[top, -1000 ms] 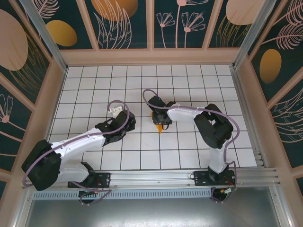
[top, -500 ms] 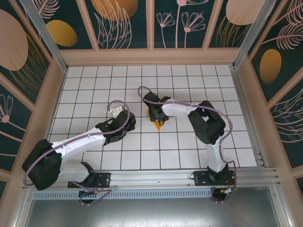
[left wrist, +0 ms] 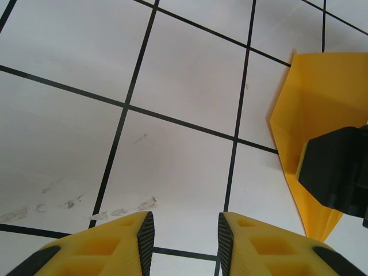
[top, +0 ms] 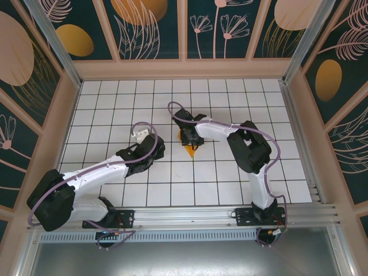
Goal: Fold a paper plane with a square sheet of paper (pick it up from the middle)
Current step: Place the paper plane at the center of the table.
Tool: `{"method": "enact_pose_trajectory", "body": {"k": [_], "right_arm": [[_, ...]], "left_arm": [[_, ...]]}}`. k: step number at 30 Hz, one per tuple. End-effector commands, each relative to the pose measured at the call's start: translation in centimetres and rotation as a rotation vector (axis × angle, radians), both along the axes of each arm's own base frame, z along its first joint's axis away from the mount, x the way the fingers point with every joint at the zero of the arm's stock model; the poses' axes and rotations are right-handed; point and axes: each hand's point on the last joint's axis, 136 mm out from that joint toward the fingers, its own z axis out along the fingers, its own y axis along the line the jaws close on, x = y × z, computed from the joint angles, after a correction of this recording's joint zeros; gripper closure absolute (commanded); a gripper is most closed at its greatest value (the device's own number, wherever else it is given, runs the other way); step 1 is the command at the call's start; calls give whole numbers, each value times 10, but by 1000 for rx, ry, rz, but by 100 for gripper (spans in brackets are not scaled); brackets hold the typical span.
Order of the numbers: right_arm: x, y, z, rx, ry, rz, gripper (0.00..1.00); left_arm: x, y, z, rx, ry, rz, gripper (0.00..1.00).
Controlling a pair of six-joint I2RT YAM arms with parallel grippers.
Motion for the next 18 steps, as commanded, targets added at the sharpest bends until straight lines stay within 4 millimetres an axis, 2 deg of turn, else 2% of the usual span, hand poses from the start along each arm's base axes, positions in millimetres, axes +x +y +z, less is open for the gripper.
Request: {"method": "enact_pose_trajectory", "body": {"k": [1,5,13,15,18], "right_arm": [[0,-4,-39,-6,58,-33,56],[2,-5,-35,-12,48,-36,56],[-10,-8,-61,-23,101,-38,56],[-10,-8,-62,-23,102,-39,56],[-6,-5,-51,-13,82,-36,56]], "left_arm": [[6,-1,13,-7,-40,8,62],[5,0,15,-5,-45,9,62],[4,4,14,-3,-50,18,62],[4,4,14,-2,-49,17,62],[4,5,15,0,-52,19,62]]}}
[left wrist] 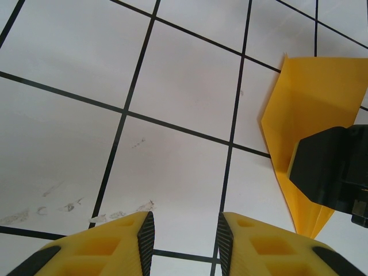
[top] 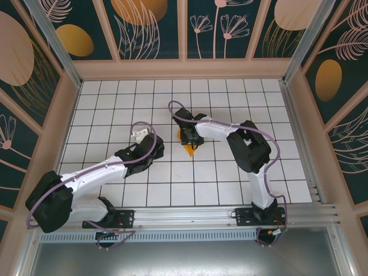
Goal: Fold a paper plane with a square sheet of paper (pick it up from the middle)
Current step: Place the paper plane at the center of the table.
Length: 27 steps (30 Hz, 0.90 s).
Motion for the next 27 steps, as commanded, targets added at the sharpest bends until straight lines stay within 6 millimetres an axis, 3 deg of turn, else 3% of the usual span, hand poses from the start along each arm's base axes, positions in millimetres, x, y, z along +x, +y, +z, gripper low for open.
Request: {"method": "enact_pose_trajectory", "body": {"k": [1,10,19,24,27], "right_arm": [[-6,-4,-44,-17,68,-12,56],[5,4,14,54,-32,-12,47],[11,2,78,108,-149,-30,31],[14,-13,122,115,-255,-60,27],[17,-42,163,78,-424,-126,27]], "left_arm": [[3,4,9,8,-34,13,62],[2,5,13,2,-39,15,62],[5,7,17,9,-58,23,61],[7,10,20,25,-73,33,60],[10,19,24,67,-94,57,60]]}}
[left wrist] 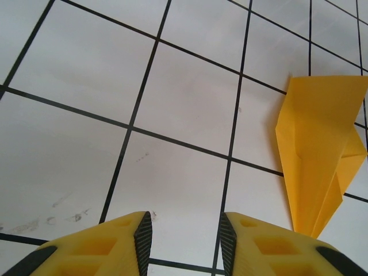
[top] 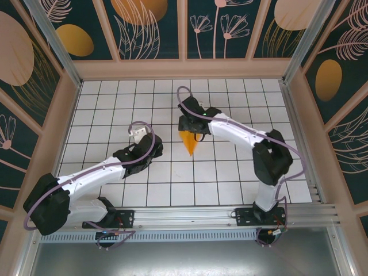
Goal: Fold a paper plane with a square sheet of paper (pick it up from the middle)
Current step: Place the paper plane at the center of the table, then reset both arms
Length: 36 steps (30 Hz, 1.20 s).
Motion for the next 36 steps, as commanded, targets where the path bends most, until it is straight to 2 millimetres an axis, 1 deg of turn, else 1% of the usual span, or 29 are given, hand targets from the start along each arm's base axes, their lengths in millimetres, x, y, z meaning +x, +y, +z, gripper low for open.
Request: {"method": "enact_pose_trajectory", "body": {"k": [1,3,4,5,6,7,8,9,10,12,13,15,17,18,20,22,23,26,27,29,30,31,32,33,34,35,36], "right_arm": [[2,-48,49,-62,-193,-128,27],[1,-89,69,-101,-302,-238,26],[0,-108,74,-126,-343,-284,26],[-1,-133,81,-162,-400,-349,26],[-3,-156,83,-199,-448,-404,23],[-6,-175,83,-227,-481,-442,22],[-7,-197,81,-268,-519,-477,21],[-8,-219,77,-303,-550,-505,20],[-9,-235,69,-319,-566,-515,19],[-9,-263,48,-332,-567,-483,17],[-9,-276,35,-319,-558,-480,17],[-5,-290,18,-237,-549,-446,17],[-5,-296,5,-187,-604,-401,18],[-5,-297,3,-181,-638,-374,19],[-6,-296,8,-190,-710,-342,18],[-5,-296,2,-183,-751,-294,18],[-3,-297,1,-180,-766,-284,18],[4,-296,-1,-168,-803,-247,18],[7,-293,4,-156,-829,-231,19],[9,-292,9,-119,-880,-215,18],[13,-289,3,-100,-862,-188,19],[16,-290,-5,-103,-846,-189,20],[15,-283,-9,-91,-852,-151,20],[14,-280,-12,-87,-866,-128,20],[12,-283,-12,-87,-876,-140,19],[12,-281,-14,-78,-856,-131,19],[12,-280,-13,-79,-864,-124,19]], "left_arm": [[6,16,15,69,-54,41,59],[10,31,21,115,-83,69,56],[12,40,24,140,-99,87,50],[14,51,26,162,-116,115,42],[16,66,29,180,-133,150,39],[19,78,32,195,-153,179,35],[19,96,33,215,-175,225,28],[20,113,37,233,-200,278,19],[21,127,40,249,-220,316,13],[23,153,47,304,-266,387,2],[23,167,49,332,-280,434,2],[25,188,52,384,-302,498,1],[28,201,58,427,-320,537,2],[31,206,61,438,-338,552,1],[40,209,57,456,-376,526,1],[44,217,54,503,-381,544,2],[47,218,53,517,-373,528,1],[64,213,59,544,-424,460,1],[67,214,60,562,-448,456,1],[71,216,50,601,-466,435,1],[71,218,47,610,-472,439,1],[72,216,44,601,-487,425,1],[73,214,43,582,-513,405,1],[75,211,41,562,-543,384,1],[78,209,42,561,-564,363,1],[83,204,41,577,-556,320,1],[84,201,45,596,-587,294,1]]}}
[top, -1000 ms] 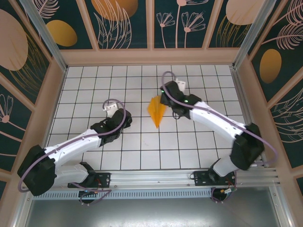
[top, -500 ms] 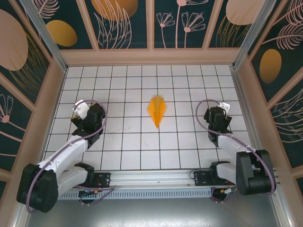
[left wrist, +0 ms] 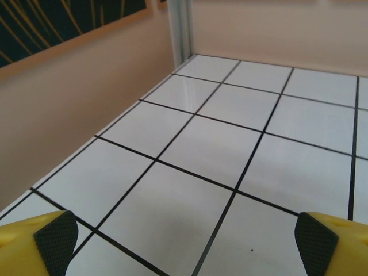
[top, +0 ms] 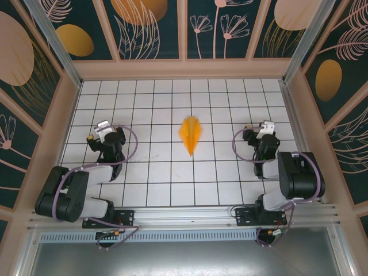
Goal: Fold a paper plane with a square sheet of paper (pick it up from the middle)
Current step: Reset both arms
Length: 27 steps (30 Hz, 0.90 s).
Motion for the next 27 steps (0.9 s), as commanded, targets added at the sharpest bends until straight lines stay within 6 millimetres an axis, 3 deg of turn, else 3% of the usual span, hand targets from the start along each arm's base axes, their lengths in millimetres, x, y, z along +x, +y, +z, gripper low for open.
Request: {"method": "enact_pose_trajectory", "body": {"k": [1,4,6,9,10,12,27], "right_arm": [[4,9,29,-3,-128,69,19],[9,1,27,20,-108,32,16],[9,0,27,20,-109,30,1],[8,0,26,19,-107,27,1],[9,0,27,19,-109,28,1],[9,-1,27,18,-108,25,1],[9,1,26,17,-106,29,1]], "left_arm": [[14,-14,44,60,-197,-122,1],[13,-6,39,31,-237,-140,1],[17,-10,33,6,-213,-201,1],[10,-4,21,-41,-242,-231,1],[7,-2,33,-35,-303,-220,1],[16,2,23,-59,-232,-194,1],[16,3,24,-58,-232,-188,1]]}}
